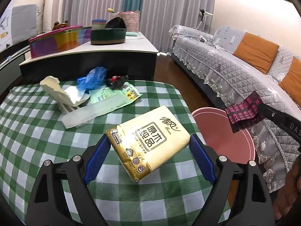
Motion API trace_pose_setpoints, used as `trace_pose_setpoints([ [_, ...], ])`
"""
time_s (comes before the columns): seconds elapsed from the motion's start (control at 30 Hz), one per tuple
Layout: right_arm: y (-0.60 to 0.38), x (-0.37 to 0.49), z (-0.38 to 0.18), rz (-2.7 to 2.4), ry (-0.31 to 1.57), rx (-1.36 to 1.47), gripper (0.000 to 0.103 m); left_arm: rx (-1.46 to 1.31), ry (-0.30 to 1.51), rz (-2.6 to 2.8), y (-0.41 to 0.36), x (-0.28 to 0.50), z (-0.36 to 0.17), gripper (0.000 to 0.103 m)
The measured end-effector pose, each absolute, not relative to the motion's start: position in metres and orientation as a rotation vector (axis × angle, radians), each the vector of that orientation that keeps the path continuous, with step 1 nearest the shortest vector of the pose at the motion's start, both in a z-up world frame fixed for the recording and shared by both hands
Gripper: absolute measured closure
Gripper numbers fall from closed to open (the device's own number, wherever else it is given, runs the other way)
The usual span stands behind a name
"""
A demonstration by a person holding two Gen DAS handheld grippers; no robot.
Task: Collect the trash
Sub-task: 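Carry the dark red wrapper over the pink bucket with the right tool, then open the right tool to drop the wrapper while the left tool drops the tissue pack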
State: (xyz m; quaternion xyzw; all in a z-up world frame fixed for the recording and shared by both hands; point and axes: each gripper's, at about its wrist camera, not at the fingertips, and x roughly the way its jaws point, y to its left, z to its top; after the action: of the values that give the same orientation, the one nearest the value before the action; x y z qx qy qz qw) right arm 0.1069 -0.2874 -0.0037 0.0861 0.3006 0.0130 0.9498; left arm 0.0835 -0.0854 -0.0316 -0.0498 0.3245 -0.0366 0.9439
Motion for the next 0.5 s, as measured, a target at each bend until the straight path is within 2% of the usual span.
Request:
trace_pose_setpoints([
  [0.5,-0.335,0.117,0.000,-0.060,0.584,0.212,0.093,-0.054,0.640,-0.240,-0.145,0.106,-0.024,0.021],
])
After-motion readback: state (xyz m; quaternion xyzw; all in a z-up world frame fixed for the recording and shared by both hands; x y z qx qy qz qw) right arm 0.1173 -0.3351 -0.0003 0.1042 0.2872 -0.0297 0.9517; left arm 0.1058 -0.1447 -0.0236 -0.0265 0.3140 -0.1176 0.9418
